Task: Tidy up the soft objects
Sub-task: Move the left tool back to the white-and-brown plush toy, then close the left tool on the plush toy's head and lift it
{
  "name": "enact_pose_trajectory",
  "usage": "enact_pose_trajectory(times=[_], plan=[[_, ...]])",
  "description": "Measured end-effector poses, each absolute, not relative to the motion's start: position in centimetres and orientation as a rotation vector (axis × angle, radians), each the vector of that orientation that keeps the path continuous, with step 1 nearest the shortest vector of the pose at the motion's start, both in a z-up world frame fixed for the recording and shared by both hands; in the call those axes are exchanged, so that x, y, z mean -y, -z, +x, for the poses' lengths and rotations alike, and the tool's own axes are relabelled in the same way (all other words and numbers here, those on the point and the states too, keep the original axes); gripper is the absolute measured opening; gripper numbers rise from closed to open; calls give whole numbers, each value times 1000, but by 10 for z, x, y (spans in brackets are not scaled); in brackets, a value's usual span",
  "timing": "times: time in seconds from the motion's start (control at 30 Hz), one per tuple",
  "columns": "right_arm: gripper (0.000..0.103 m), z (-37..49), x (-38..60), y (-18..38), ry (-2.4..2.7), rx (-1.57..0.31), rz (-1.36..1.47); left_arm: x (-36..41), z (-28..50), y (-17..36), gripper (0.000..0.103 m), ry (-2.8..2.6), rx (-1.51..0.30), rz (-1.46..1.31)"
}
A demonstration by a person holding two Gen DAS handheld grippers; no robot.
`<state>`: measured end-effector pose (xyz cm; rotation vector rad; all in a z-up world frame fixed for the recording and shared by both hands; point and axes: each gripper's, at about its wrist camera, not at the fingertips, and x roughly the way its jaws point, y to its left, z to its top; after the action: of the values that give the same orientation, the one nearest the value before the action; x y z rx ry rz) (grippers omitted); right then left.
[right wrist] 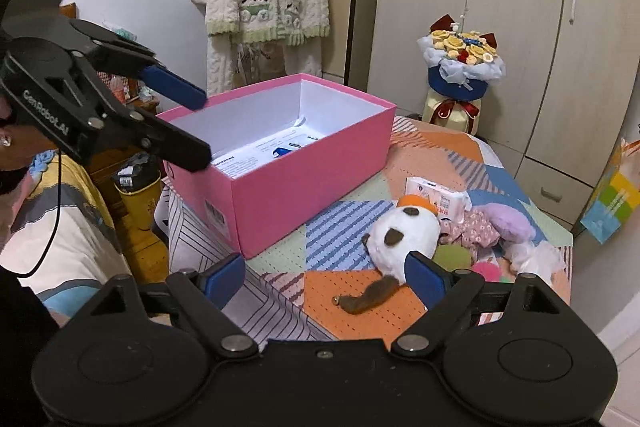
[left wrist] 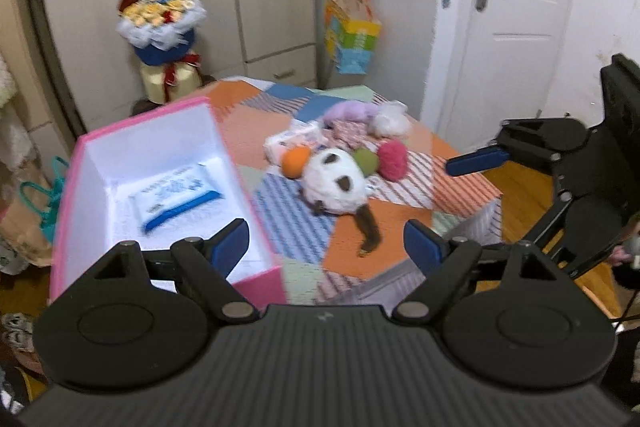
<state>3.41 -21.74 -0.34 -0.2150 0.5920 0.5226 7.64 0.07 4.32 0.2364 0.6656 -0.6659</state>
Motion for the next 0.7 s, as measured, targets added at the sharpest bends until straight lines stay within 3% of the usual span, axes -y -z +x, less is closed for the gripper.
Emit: enact_pose_trajectory(times=[0.23,0.7], plan=[[90,45,235,33,-495,-530,-223,38,90,-30,84,710,-681,223],[89,96,247,79,-472,-617,-160,95,151,22,81,610,-722,120]])
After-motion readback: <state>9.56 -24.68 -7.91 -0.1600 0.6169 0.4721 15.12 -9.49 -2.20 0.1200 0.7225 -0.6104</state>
